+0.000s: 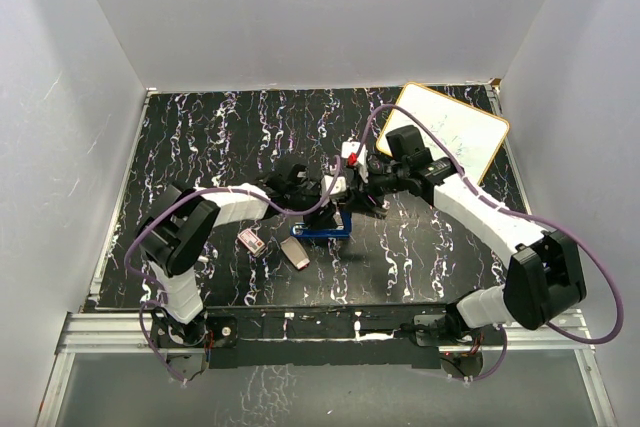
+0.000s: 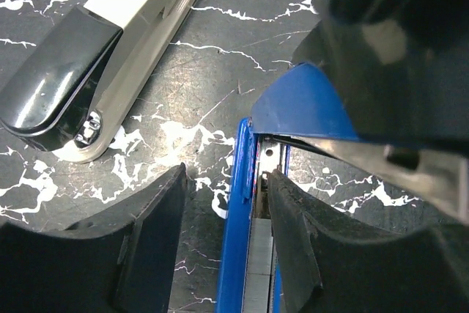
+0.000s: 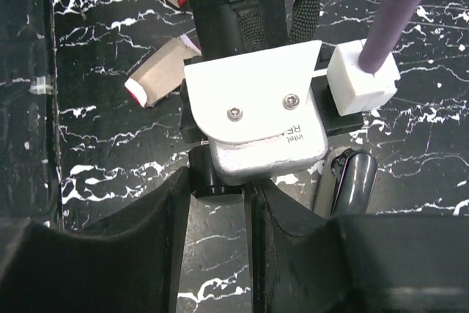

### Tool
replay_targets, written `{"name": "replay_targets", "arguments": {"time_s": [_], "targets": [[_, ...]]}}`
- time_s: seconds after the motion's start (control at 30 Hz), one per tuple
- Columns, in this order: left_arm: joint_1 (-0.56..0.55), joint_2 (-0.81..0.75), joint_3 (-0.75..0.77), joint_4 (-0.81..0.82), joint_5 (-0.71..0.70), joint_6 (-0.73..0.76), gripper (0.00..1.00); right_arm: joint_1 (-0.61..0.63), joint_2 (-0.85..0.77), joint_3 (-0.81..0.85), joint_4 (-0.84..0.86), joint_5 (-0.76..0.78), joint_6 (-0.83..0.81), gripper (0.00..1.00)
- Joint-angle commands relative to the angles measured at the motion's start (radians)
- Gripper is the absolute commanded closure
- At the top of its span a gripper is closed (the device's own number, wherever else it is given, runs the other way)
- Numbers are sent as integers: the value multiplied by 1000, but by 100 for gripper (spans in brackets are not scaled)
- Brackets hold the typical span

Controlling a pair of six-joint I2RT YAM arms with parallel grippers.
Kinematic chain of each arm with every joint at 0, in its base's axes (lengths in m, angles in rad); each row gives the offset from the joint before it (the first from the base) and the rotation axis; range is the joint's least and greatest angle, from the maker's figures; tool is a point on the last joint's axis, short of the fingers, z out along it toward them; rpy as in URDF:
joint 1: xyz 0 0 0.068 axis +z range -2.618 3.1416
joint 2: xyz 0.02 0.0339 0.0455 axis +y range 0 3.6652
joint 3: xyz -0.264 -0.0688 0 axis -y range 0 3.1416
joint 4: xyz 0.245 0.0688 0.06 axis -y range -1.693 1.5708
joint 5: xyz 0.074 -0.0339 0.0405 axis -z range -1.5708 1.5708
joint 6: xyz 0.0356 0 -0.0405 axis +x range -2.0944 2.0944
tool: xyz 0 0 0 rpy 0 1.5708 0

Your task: Load the staples into the stapler

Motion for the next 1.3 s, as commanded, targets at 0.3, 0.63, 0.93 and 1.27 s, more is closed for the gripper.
{"name": "replay_targets", "arguments": {"time_s": [0.3, 0.63, 0.93, 1.27], "targets": [[24, -22, -130, 62, 46, 62, 54, 46, 66, -63, 214, -87, 124, 87], [47, -62, -151, 83, 98, 70, 54, 50, 57, -144, 272, -46, 134, 89], [73, -106, -190, 161, 188, 26, 54, 51, 43, -215, 290, 12, 124, 91], [93, -129, -242, 260, 224, 12, 54, 50, 41, -206, 279, 36, 135, 92]]}}
